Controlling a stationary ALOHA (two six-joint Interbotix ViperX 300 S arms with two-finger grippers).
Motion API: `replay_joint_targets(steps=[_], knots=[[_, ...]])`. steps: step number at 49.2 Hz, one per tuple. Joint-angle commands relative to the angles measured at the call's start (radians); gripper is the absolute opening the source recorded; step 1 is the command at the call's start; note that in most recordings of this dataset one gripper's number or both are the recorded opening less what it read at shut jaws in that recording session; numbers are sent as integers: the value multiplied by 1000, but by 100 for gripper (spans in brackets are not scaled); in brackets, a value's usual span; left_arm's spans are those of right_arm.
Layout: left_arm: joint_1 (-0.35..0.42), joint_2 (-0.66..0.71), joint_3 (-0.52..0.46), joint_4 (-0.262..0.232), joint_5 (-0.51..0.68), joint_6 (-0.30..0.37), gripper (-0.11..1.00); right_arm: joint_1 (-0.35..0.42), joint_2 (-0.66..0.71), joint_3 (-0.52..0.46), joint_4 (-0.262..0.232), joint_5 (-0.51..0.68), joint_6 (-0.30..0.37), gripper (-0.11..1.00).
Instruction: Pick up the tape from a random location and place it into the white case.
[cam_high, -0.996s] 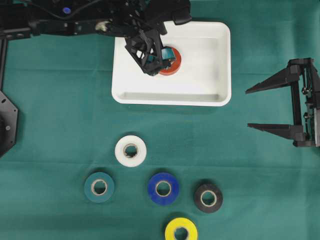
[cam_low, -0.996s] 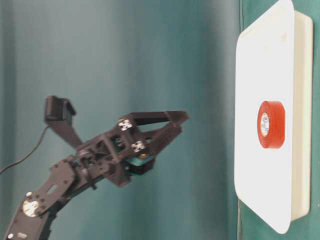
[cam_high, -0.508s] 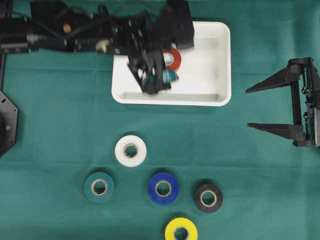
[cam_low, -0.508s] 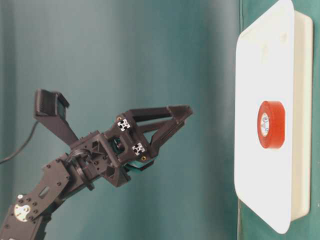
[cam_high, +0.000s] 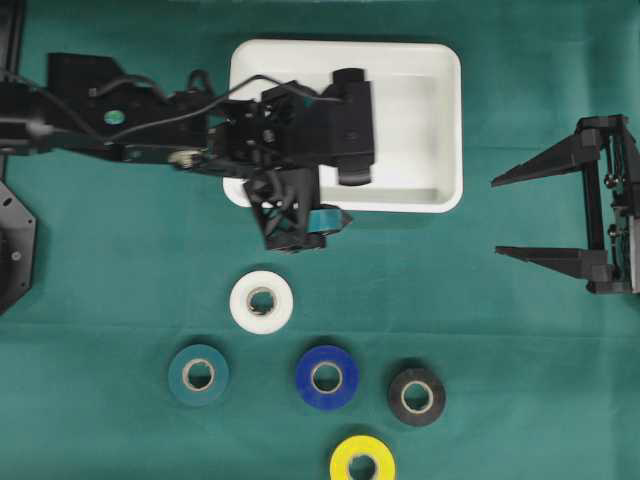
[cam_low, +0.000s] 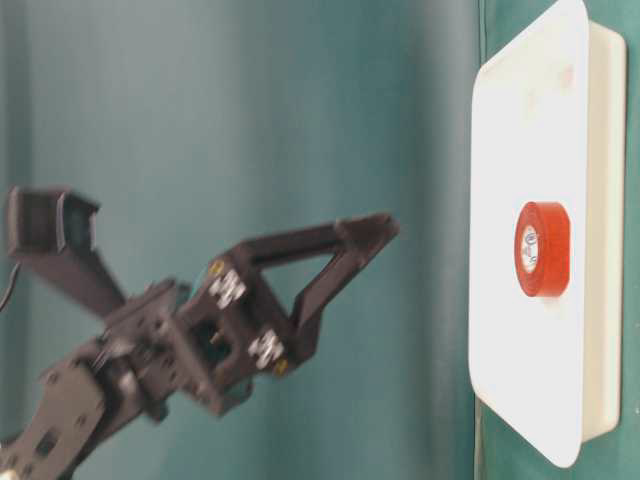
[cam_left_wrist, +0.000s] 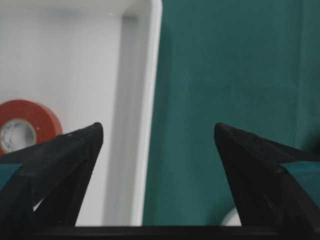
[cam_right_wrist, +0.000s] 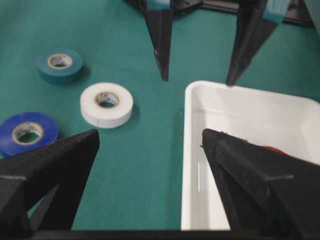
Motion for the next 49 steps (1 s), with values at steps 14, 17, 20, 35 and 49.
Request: replay_joint_targets(steps=[14, 17, 20, 35, 49], knots=[[-14, -316, 239, -2, -235, 3, 98, 0, -14, -28, -2, 20, -2, 92], [-11, -368, 288, -3, -261, 2, 98, 0, -15, -29, -2, 20, -2, 92], [-11, -428, 337, -3, -282, 2, 98, 0, -18, -29, -2, 20, -3, 92], [-6, -738, 541, -6, -387, 0, 98, 0, -26, -28, -2, 20, -3, 92], [-5, -925, 706, -14, -399, -5, 98, 0, -26, -28, -2, 18, -3, 92]])
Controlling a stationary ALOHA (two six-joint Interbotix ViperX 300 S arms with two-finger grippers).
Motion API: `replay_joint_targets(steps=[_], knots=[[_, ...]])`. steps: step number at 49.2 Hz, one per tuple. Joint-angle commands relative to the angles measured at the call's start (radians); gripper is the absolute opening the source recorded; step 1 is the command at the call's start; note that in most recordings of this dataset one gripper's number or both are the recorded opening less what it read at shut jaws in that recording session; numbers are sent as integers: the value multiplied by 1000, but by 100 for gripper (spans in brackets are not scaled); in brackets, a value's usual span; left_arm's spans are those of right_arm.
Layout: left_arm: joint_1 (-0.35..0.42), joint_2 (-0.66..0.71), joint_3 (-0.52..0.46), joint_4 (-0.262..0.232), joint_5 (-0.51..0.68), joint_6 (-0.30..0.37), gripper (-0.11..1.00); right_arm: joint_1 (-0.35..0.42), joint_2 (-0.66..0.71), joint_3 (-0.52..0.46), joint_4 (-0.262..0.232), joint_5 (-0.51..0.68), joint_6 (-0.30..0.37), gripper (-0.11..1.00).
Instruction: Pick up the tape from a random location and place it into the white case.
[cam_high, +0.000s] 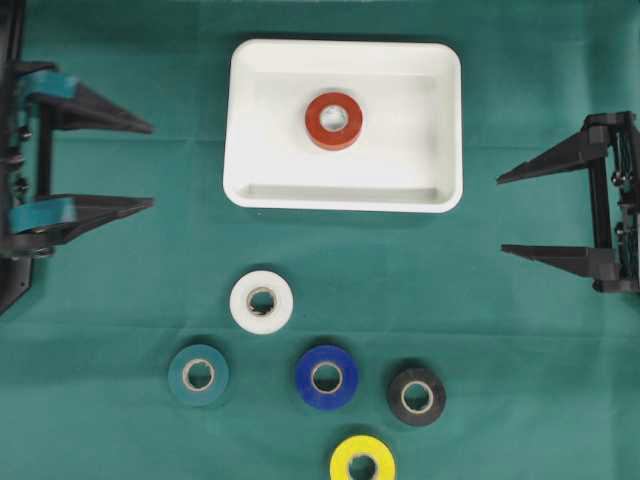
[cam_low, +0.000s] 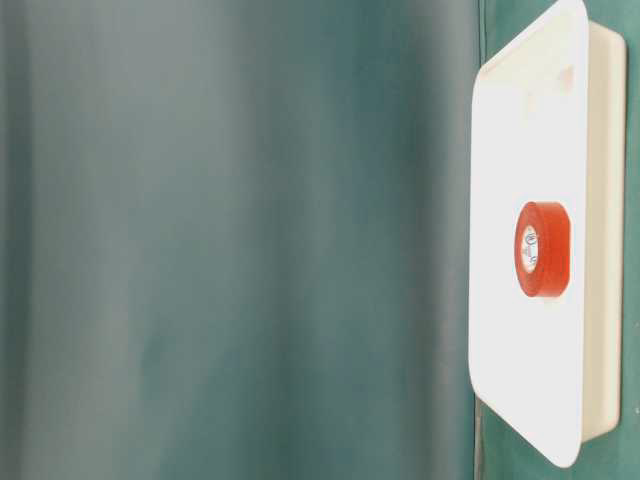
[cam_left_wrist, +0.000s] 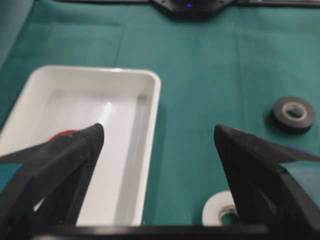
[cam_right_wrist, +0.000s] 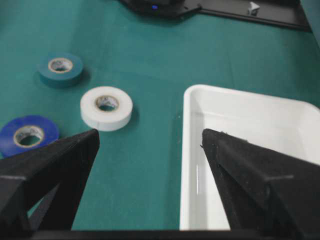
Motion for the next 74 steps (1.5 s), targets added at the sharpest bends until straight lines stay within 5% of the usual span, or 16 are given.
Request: replay_joint_targets(steps=[1, 17, 42, 74], knots=[[2, -37, 40, -5, -20, -2, 98, 0, 3, -25, -2, -5, -2, 92], [2, -169, 209, -6, -114, -37, 98, 0, 8, -15, 0, -9, 2, 92], [2, -169, 219, -6, -115, -43, 98, 8, 18, -14, 2, -3, 15, 92], [2, -169, 218, -5, -114, -44, 98, 249, 18, -17, 2, 61, 23, 92]])
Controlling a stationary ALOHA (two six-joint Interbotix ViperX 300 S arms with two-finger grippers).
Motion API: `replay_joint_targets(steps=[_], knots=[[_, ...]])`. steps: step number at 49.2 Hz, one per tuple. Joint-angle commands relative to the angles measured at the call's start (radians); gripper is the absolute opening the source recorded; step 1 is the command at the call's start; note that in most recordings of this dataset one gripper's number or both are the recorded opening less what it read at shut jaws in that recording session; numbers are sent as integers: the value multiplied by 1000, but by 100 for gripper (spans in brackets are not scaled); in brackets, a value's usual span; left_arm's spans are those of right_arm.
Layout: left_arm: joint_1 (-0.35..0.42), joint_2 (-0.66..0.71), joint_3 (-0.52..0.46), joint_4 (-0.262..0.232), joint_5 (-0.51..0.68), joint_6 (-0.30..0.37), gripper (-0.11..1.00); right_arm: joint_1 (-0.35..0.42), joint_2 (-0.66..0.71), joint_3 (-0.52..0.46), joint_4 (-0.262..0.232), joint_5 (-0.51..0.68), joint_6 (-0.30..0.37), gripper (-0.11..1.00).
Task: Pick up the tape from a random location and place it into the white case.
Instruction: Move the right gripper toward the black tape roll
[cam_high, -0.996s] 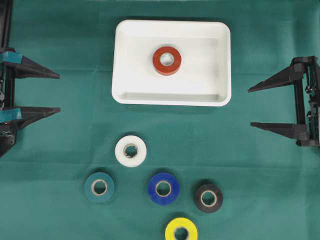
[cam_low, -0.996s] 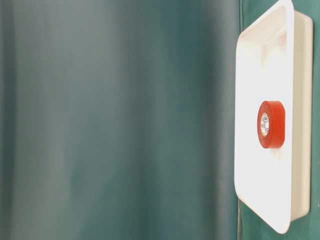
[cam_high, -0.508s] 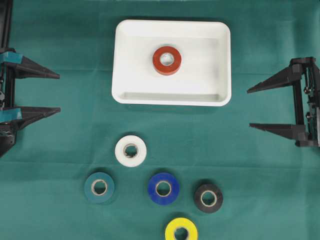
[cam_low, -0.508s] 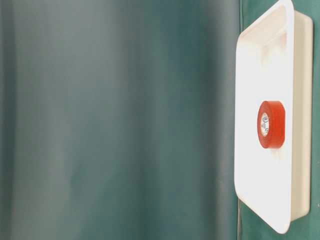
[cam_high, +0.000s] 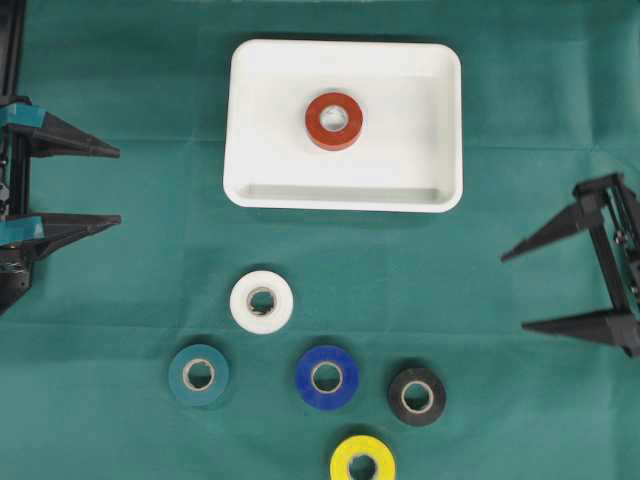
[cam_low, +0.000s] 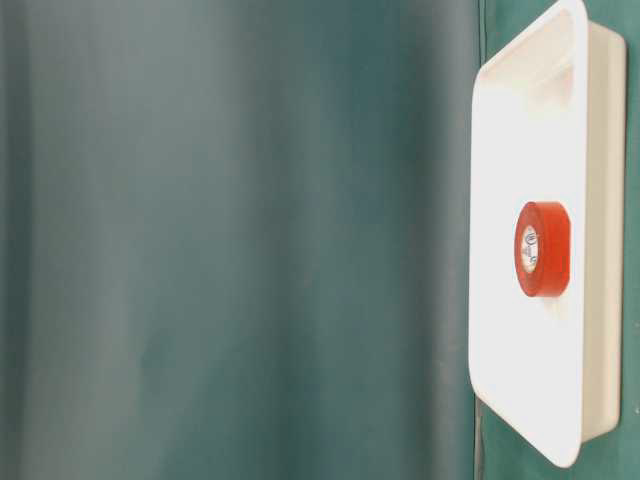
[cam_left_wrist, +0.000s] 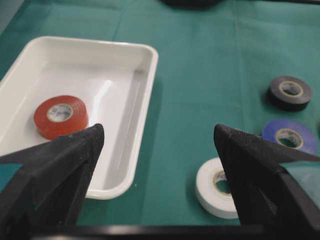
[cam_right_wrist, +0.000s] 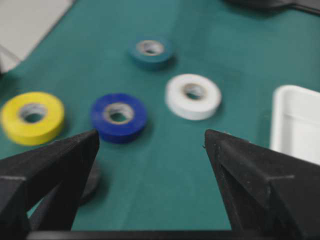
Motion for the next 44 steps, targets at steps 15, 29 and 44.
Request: replay_joint_targets(steps=[15, 29, 44], knots=[[3, 6, -12, 0, -8, -2, 98, 17, 12, -21, 0, -8, 2, 92], [3, 6, -12, -2, -8, -2, 98, 44, 130, -81, 0, -54, 2, 92], [2, 8, -12, -2, -6, -2, 98, 63, 327, -213, 0, -64, 0, 92]])
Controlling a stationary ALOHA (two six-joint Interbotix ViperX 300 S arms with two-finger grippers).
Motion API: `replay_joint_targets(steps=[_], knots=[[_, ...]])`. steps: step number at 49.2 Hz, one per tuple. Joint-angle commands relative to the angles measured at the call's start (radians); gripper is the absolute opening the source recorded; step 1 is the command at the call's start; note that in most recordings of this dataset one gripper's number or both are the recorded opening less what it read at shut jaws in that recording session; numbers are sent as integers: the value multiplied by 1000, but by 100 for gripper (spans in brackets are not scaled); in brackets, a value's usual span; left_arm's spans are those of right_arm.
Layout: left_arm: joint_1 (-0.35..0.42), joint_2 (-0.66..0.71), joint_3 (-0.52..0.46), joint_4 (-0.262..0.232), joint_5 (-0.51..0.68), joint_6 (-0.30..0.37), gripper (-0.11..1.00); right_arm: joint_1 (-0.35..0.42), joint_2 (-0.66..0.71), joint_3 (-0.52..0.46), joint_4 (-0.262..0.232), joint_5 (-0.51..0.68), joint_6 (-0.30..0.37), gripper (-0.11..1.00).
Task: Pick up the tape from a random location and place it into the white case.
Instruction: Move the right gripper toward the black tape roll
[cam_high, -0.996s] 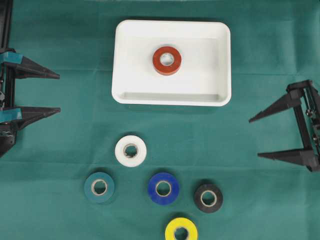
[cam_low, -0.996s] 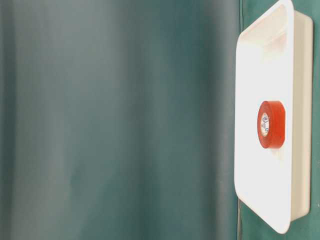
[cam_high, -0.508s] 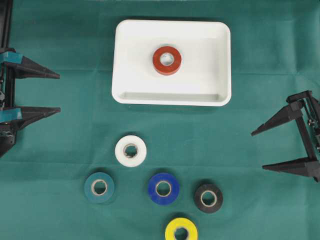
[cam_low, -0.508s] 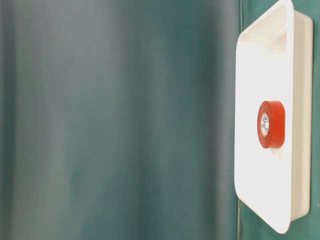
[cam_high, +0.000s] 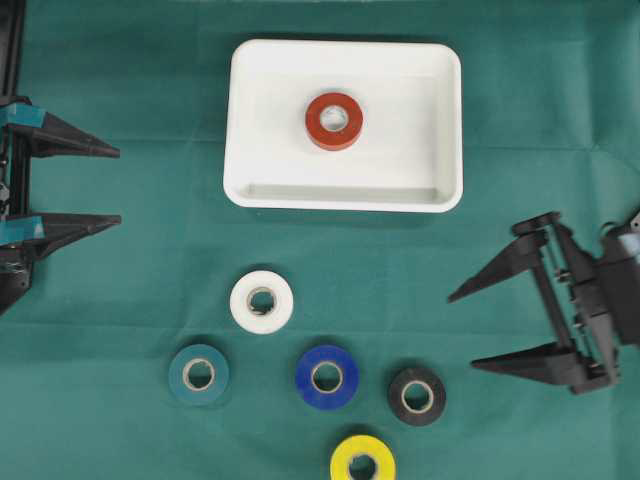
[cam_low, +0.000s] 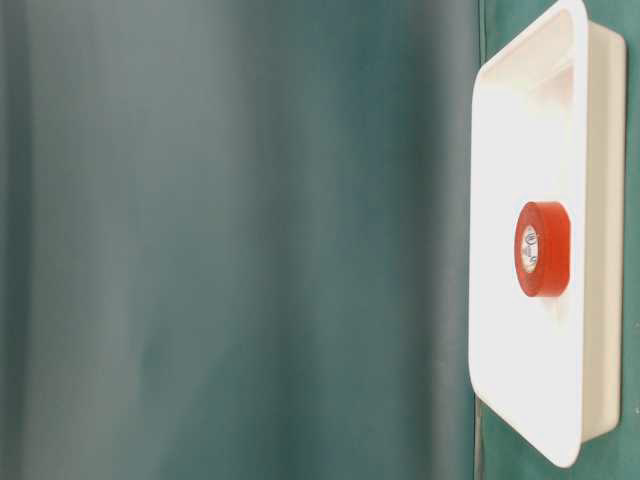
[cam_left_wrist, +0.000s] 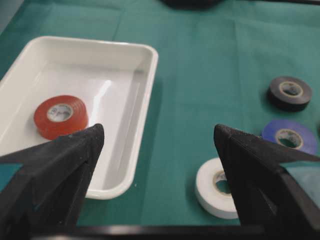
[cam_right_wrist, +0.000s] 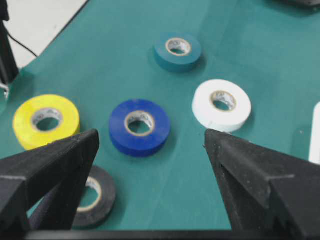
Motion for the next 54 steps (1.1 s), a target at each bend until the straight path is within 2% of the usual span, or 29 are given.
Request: replay_joint_targets(steps=[1, 14, 27, 36, 47, 54], knots=[[3, 9, -12, -3, -8, 0, 98, 14, 51, -64, -2, -11, -2, 92], [2, 9, -12, -3, -8, 0, 98, 37, 158, -147, -2, -6, -2, 92], [2, 11, -11, -3, -6, -5, 98, 37, 173, -179, 3, 58, 3, 92], [2, 12, -11, -3, -6, -9, 98, 37, 186, -227, 6, 215, 43, 92], [3, 12, -11, -3, -6, -9, 98, 37, 239, -324, 5, 477, 120, 92], [2, 11, -11, -3, -6, -9, 98, 37, 288, -397, 3, 634, 143, 92]])
